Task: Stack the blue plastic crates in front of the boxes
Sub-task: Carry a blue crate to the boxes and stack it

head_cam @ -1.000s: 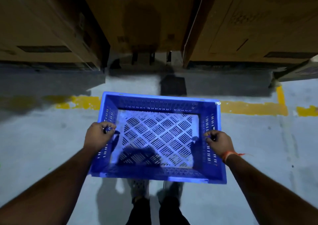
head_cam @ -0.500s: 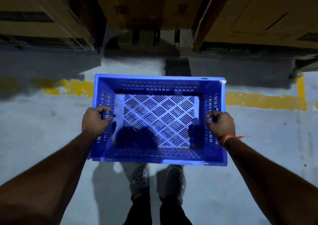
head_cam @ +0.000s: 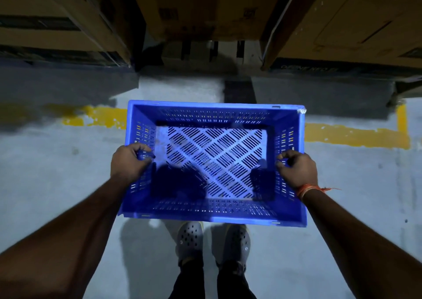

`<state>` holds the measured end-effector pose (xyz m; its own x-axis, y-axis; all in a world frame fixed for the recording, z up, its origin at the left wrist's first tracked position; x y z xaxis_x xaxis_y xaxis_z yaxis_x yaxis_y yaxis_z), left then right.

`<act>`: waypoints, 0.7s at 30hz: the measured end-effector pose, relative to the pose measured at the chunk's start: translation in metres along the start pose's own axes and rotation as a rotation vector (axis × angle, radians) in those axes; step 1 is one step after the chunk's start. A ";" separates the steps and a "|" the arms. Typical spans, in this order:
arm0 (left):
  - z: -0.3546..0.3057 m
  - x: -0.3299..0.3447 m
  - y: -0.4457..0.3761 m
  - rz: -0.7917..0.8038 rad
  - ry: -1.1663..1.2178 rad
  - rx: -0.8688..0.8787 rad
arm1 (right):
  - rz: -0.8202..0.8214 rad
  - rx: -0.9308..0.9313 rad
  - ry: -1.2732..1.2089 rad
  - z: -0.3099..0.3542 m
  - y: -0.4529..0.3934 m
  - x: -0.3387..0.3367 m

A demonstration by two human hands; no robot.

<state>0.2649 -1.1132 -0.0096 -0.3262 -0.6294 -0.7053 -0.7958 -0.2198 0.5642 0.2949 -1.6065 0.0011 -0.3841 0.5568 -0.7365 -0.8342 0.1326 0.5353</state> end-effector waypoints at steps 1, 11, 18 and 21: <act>0.002 -0.001 0.003 -0.020 0.004 -0.008 | 0.008 -0.006 0.005 0.000 0.001 0.001; 0.016 -0.003 -0.012 -0.066 -0.069 -0.023 | -0.019 -0.048 0.054 0.001 -0.012 0.016; 0.017 -0.004 -0.008 -0.103 -0.056 -0.001 | -0.043 -0.062 0.096 0.006 -0.011 0.016; 0.017 -0.003 -0.008 -0.120 -0.067 0.001 | -0.056 -0.070 0.099 0.007 -0.011 0.015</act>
<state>0.2632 -1.0966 -0.0193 -0.2621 -0.5478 -0.7945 -0.8317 -0.2893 0.4738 0.3005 -1.5941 -0.0130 -0.3705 0.4661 -0.8034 -0.8796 0.1018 0.4647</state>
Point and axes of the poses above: each hand's wrist, its own y-axis away from the middle knuckle, its own x-axis out of the palm, z = x × y, the point moved 7 cm from there along -y, towards the middle knuckle, and after that the axes turned 10 degrees about z, right-handed, at the moved point
